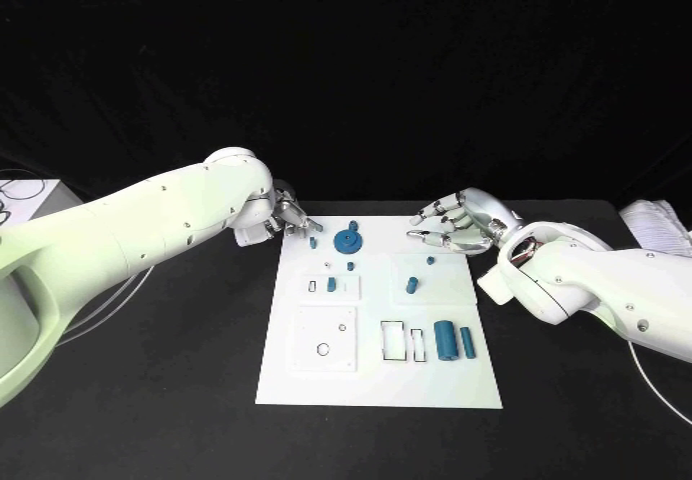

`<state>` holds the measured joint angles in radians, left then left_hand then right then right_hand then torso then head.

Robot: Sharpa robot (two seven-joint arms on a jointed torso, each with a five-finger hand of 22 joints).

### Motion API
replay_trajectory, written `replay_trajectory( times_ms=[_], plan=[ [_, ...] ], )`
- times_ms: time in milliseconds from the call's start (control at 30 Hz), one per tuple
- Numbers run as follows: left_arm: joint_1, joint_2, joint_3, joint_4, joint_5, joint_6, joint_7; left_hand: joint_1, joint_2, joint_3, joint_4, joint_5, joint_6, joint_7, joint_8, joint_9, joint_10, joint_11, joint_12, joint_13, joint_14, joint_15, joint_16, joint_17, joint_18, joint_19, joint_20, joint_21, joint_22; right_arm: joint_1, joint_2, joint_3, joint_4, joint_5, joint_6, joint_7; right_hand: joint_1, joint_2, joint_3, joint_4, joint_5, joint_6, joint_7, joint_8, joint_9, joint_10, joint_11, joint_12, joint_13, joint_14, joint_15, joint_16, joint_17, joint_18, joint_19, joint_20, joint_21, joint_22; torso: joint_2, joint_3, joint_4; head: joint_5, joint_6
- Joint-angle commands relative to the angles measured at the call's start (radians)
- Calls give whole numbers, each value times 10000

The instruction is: Assemble the parts on the task board

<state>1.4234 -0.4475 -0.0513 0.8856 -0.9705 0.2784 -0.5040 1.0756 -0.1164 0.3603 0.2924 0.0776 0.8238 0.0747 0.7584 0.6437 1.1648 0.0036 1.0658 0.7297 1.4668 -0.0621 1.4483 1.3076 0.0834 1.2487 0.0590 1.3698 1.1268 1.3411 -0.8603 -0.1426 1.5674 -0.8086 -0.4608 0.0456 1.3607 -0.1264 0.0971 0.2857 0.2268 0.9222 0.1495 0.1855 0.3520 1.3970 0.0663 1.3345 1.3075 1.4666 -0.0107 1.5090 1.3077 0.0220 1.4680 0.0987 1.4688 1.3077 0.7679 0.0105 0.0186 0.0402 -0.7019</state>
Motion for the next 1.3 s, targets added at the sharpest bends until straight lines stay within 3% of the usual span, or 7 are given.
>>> replay_trajectory(
  times_ms=[33,500,933,1300],
  plan=[
    [-28,85,-21,-104,104,344,188,-108,-29,-58,15,8,-25,8,-67,-12,-56,12,-47,3,314,89,-55,402,146,-49,6,-44,14,3,9,5,20,-37,17,127,-101,-7,-4,14,33,-67,4,41,11,-54,-2,-58,482,714,36,-61,1232,77,382,6,-38,1827,5,-2,-3,-18,-22],
    [-104,213,-77,-398,132,415,245,-90,-25,-51,-1,11,-26,9,-76,-22,-75,14,-59,-22,311,94,-57,398,150,-63,12,-53,-3,11,2,6,34,-46,14,130,-101,-7,-4,14,33,-67,4,41,11,-54,-2,-58,482,714,36,-61,1232,77,382,6,-38,1827,-7,3,15,-48,-57],
    [-111,228,-83,-399,347,524,291,162,133,114,-35,34,43,-2,-91,-84,-73,10,3,9,317,100,-26,435,149,-52,44,-52,21,15,8,6,23,-48,22,124,-101,-7,-4,14,33,-67,4,41,11,-54,-2,-58,482,714,36,-61,1232,77,382,6,-38,1827,-7,11,12,-44,-81],
    [-114,242,-85,-403,409,598,311,358,123,200,-59,34,56,-11,-97,-111,-67,0,32,19,325,92,-5,464,142,-23,50,-36,63,16,13,6,22,-51,31,120,-101,-7,-4,14,33,-67,4,41,11,-54,-2,-58,482,714,36,-61,1232,77,382,6,-38,1827,-8,7,10,-27,-84]
  ],
)
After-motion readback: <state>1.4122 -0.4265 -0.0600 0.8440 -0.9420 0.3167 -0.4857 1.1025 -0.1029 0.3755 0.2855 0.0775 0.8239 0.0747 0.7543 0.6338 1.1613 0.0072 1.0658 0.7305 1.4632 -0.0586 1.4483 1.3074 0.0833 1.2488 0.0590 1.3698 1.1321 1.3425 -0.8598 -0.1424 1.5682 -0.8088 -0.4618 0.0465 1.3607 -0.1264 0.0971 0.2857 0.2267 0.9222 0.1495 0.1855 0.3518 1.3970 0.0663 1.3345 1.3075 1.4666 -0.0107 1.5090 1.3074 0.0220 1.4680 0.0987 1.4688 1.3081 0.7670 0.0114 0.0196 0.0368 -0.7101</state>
